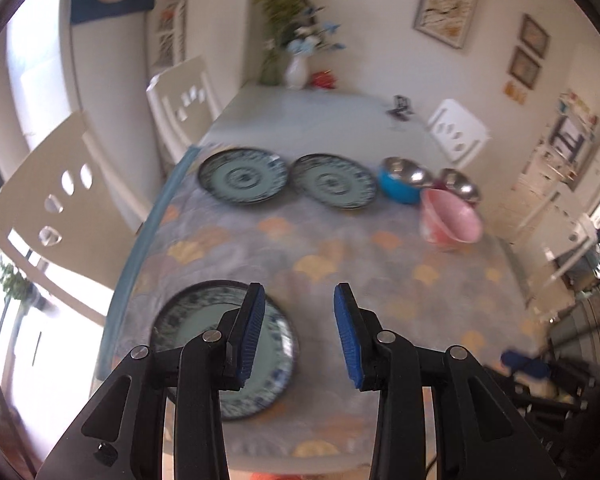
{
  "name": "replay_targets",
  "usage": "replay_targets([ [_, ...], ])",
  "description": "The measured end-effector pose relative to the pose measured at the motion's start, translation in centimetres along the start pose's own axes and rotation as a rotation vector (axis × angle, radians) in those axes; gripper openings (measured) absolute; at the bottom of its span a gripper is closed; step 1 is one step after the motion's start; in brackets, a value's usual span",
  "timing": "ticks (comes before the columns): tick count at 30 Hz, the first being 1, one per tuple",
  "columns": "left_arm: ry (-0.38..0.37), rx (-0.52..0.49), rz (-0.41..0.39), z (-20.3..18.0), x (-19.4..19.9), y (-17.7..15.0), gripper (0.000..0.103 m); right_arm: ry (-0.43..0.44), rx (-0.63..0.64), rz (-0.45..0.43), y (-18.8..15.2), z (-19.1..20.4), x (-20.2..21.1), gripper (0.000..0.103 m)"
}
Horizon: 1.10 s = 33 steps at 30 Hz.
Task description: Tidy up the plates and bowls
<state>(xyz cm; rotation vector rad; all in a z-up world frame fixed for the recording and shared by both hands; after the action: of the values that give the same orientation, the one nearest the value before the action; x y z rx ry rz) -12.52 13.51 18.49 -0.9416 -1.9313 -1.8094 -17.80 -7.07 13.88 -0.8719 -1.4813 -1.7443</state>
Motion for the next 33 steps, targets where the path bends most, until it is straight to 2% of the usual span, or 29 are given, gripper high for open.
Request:
replay_targets([
  [2, -0.008, -0.029, -0.023, -1.2, 1.5, -0.3, 0.033, -0.003, -0.017, -0.06, -0.1, -0.3, 2.1, 0.056],
  [4, -0.003, -0.067, -0.048, -2.5, 3.2, -0.6, 0.033, 0.012, -0.034, -0.089, -0.6, -0.4, 3.5, 0.056],
  [5, -0.001, -0.082, -0.056, -2.9, 3.8, -0.7, 0.038, 0.019, -0.04, -0.094, -1.0, -0.3, 3.8, 0.056],
  [6, -0.003, -0.102, -0.066, -3.3, 4.5, -0.7, 0.041, 0.028, -0.051, -0.093, -1.4, -0.3, 4.0, 0.056],
  [11, -0.024, -0.163, -0.086, -4.5, 5.4, -0.2, 0.042, 0.065, -0.067, -0.044, -2.6, 0.0, 3.6, 0.056],
  [16, -0.069, -0.14, -0.074, -4.0, 3.5, 1.2, 0.051, 0.047, -0.087, -0.051, -1.9, 0.0, 2.8, 0.057],
  [18, -0.087, -0.128, -0.064, -3.3, 2.3, 2.0, 0.051, 0.043, -0.105, -0.051, -1.2, -0.1, 2.1, 0.057],
  [21, -0.076, -0.112, -0.054, -1.7, 0.7, 3.3, 0.053, 0.049, -0.133, -0.039, 0.7, 0.0, 0.5, 0.057],
  [22, -0.075, -0.106, -0.055, -1.2, 0.3, 3.6, 0.056, 0.053, -0.139, -0.037, 1.6, 0.3, -0.2, 0.057],
  [23, -0.069, -0.095, -0.057, -0.2, -0.3, 4.2, 0.063, 0.055, -0.14, -0.036, 2.3, 0.7, -0.9, 0.057],
  [24, -0.06, -0.082, -0.062, 0.8, -1.0, 4.8, 0.064, 0.058, -0.138, -0.034, 2.9, 1.1, -1.4, 0.057],
  [31, 0.007, -0.015, -0.052, 7.4, -5.3, 8.7, 0.064, 0.106, -0.115, -0.015, 8.1, 4.2, -6.5, 0.059],
  [33, 0.016, -0.009, -0.054, 9.1, -6.5, 10.4, 0.064, 0.108, -0.121, -0.017, 10.0, 4.6, -7.7, 0.065],
])
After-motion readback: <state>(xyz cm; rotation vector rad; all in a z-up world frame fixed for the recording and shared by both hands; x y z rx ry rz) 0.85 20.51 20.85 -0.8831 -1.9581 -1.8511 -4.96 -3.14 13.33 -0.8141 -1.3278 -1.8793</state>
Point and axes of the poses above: each gripper's, at about its wrist camera, not at the fingertips, and x roughly against the way its jaws point, z to its left, y to its top, the point moved 1 cm from there along -x, roughly the way its jaws point, and after that the axes turned 7 degrees about -z, right-handed, at the moved point
